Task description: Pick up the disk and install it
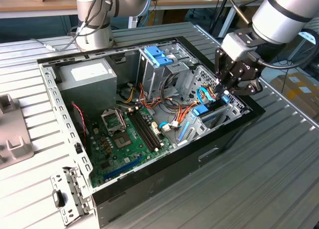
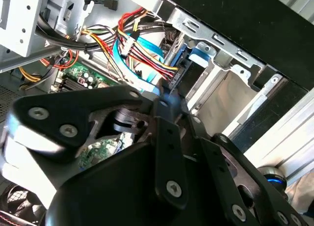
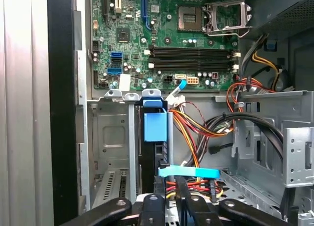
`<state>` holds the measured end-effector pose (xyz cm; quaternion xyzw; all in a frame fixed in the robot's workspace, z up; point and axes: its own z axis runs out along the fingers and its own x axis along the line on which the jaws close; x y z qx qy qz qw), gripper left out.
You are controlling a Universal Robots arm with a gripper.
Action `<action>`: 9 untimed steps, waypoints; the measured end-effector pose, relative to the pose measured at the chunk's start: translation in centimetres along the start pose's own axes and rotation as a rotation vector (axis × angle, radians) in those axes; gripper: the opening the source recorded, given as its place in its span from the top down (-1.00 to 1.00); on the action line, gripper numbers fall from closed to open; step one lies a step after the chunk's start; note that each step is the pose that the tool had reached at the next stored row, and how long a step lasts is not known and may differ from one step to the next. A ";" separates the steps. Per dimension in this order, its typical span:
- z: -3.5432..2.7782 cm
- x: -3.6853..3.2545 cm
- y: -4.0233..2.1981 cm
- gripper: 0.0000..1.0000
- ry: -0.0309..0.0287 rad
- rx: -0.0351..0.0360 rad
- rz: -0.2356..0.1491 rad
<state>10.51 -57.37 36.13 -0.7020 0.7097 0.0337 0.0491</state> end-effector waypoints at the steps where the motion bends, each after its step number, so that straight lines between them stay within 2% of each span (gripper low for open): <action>1: 0.00 0.00 -0.02 0.69 -0.0003 -0.0003 0.000; 4: 0.03 0.00 -0.59 0.79 -0.0028 -0.0063 0.001; 9: -0.05 -0.03 -1.46 0.79 -0.0074 -0.0080 0.001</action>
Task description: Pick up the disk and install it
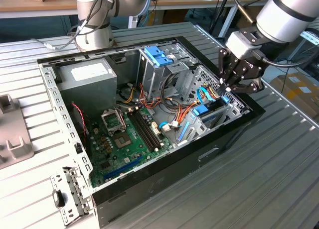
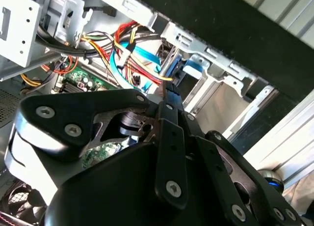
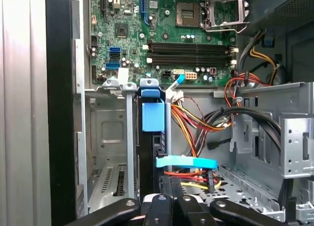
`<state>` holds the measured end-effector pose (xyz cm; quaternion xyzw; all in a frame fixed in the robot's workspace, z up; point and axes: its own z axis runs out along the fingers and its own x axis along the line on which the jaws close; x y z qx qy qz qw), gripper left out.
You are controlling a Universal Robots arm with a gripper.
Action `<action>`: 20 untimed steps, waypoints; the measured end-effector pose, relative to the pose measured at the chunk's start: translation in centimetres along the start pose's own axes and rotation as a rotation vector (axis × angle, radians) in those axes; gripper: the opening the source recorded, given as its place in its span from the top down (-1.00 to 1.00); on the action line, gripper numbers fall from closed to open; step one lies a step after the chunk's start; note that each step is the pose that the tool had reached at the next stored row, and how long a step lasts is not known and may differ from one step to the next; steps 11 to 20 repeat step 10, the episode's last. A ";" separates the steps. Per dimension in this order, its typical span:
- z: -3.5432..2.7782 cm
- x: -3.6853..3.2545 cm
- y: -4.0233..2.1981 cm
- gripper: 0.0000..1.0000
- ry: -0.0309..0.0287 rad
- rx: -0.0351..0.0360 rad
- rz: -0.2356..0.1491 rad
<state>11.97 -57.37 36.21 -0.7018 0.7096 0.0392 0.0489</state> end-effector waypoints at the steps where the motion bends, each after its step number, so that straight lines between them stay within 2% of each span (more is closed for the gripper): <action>1: -0.03 -0.01 -0.30 0.79 -0.0023 -0.0005 0.000; 3: -0.11 -0.02 -0.89 0.79 -0.0057 -0.0017 0.000; 5: -0.18 -0.04 -1.08 0.79 -0.0063 -0.0019 0.000; 20: -0.17 -0.03 -1.12 0.79 -0.0065 -0.0019 0.000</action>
